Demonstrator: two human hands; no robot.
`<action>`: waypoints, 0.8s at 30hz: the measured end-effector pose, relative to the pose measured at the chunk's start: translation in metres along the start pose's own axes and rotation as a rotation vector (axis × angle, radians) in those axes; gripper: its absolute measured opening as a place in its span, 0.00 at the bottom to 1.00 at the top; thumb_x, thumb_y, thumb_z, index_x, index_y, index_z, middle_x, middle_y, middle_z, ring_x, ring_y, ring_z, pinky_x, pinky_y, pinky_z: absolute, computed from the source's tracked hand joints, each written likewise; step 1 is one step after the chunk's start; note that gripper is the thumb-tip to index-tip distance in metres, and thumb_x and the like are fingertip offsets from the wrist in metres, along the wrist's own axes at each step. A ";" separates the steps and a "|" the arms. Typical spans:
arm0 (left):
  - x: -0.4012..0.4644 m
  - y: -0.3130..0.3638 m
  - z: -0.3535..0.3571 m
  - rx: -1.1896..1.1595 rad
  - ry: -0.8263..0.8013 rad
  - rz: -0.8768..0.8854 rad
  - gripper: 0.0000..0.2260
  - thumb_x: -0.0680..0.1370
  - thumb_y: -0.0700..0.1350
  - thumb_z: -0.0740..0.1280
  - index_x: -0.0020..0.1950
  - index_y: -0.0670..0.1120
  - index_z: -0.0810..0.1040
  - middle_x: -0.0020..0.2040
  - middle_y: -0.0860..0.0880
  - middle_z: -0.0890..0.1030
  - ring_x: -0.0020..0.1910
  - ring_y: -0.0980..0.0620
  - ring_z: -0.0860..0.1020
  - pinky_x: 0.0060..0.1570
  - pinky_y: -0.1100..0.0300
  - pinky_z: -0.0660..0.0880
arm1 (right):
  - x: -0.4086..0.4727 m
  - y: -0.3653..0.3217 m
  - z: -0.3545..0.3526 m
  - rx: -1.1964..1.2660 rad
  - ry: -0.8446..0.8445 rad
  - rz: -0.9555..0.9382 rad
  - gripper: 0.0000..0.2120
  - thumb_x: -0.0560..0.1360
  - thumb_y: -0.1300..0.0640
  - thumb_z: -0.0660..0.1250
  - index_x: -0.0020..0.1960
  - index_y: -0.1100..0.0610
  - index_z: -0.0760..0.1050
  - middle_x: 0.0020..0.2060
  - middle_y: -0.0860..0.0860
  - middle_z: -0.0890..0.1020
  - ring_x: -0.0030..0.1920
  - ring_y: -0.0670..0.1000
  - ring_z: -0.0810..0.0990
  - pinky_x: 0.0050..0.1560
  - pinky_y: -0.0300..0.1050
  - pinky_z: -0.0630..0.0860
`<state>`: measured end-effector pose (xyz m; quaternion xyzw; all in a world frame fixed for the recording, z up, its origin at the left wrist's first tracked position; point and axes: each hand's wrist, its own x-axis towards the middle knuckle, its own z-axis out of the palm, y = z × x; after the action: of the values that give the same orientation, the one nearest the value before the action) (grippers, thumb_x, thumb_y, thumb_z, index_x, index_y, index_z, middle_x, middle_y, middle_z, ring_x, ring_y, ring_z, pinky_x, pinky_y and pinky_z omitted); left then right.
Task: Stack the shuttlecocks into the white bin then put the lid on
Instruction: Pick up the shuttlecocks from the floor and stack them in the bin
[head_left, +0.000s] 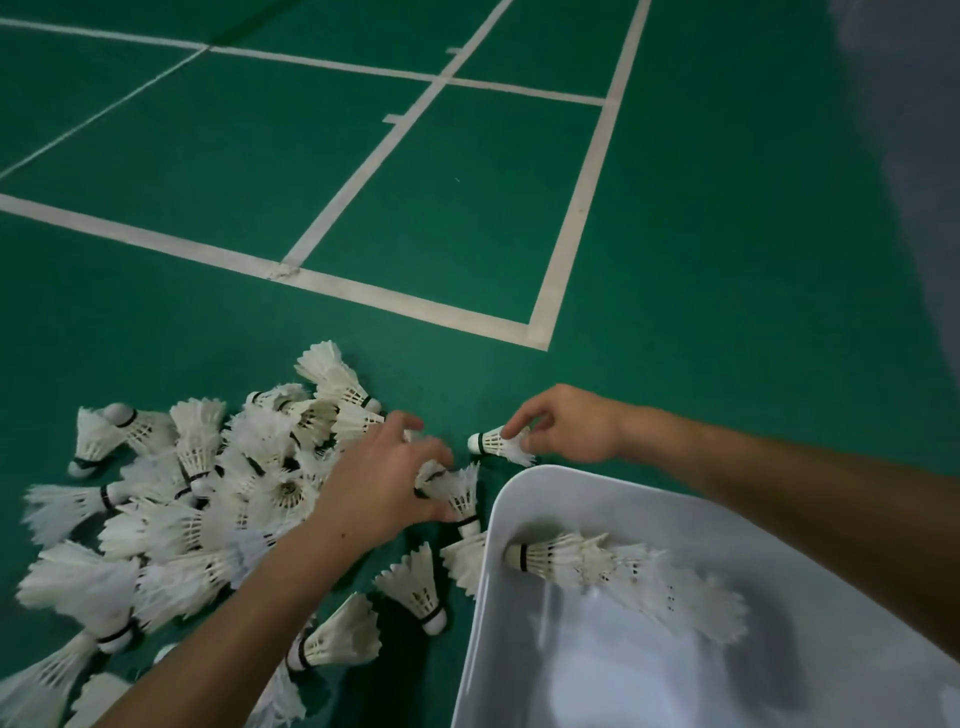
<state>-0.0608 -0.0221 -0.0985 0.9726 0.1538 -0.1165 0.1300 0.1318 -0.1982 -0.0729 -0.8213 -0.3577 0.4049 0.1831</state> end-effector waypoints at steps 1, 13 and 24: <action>0.004 0.001 0.000 0.025 -0.026 0.013 0.24 0.68 0.67 0.77 0.62 0.62 0.81 0.74 0.51 0.70 0.65 0.47 0.76 0.62 0.49 0.76 | 0.005 0.000 0.004 0.030 -0.022 0.008 0.13 0.81 0.58 0.70 0.65 0.53 0.84 0.48 0.48 0.83 0.50 0.48 0.81 0.51 0.38 0.74; 0.002 0.011 -0.030 -0.199 0.102 0.050 0.12 0.74 0.61 0.75 0.46 0.53 0.86 0.59 0.57 0.74 0.43 0.62 0.75 0.47 0.57 0.76 | -0.031 -0.007 -0.015 0.081 0.189 -0.062 0.14 0.81 0.62 0.66 0.62 0.54 0.85 0.56 0.52 0.88 0.47 0.44 0.83 0.49 0.34 0.75; -0.066 0.084 -0.128 -0.257 0.509 0.245 0.23 0.71 0.67 0.66 0.44 0.49 0.87 0.63 0.52 0.77 0.50 0.49 0.80 0.50 0.46 0.81 | -0.208 -0.020 -0.024 0.272 0.823 -0.143 0.07 0.76 0.58 0.76 0.51 0.48 0.88 0.44 0.43 0.88 0.43 0.45 0.85 0.47 0.42 0.82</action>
<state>-0.0705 -0.0796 0.0578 0.9574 0.0765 0.1677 0.2225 0.0552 -0.3380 0.0643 -0.8558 -0.2545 0.0735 0.4443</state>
